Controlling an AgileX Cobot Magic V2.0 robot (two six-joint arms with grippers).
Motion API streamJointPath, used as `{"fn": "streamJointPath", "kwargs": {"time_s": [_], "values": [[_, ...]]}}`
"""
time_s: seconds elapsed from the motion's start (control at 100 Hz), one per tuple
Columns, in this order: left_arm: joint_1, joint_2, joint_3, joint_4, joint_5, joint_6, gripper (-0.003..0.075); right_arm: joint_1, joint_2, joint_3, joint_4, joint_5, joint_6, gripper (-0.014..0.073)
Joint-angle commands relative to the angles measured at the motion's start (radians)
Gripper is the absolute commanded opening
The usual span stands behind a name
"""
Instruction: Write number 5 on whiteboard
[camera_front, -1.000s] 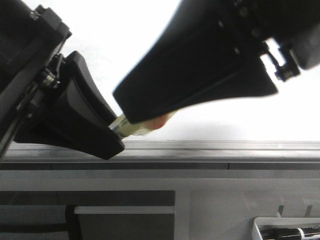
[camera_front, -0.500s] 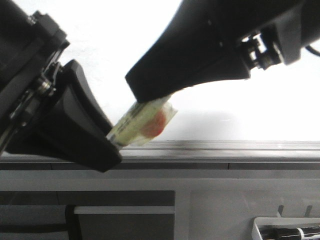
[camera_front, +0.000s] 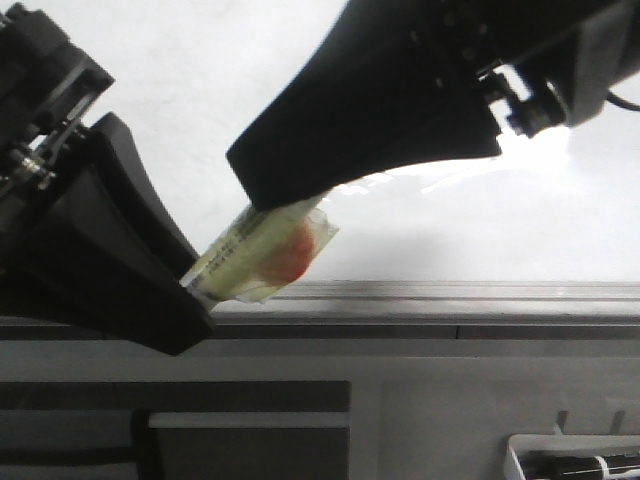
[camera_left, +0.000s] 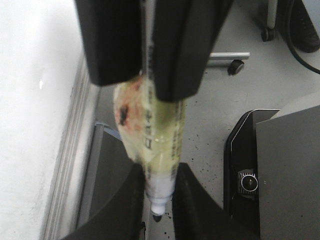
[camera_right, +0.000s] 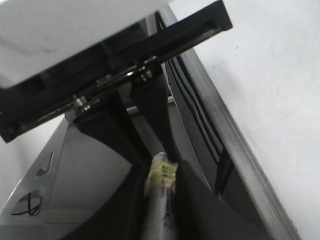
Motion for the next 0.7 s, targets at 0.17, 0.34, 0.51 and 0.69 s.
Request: {"fn": "streamJointPath", "kwargs": {"time_s": [0.17, 0.34, 0.51, 0.69], "values": [[-0.009, -0.042, -0.056, -0.102, -0.112, 0.006, -0.0020, 0.007, 0.003, -0.018, 0.012, 0.090, -0.018, 0.0347], [-0.009, -0.042, -0.056, -0.111, -0.112, 0.006, -0.0020, 0.007, 0.003, -0.018, 0.012, 0.082, -0.018, 0.0346], [-0.009, -0.042, -0.056, -0.112, -0.110, 0.006, -0.0020, 0.007, 0.003, -0.018, -0.008, 0.076, -0.018, 0.0305], [-0.009, -0.044, -0.056, -0.112, -0.110, 0.006, -0.0020, 0.007, 0.003, -0.018, -0.046, 0.072, -0.018, 0.0150]]}}
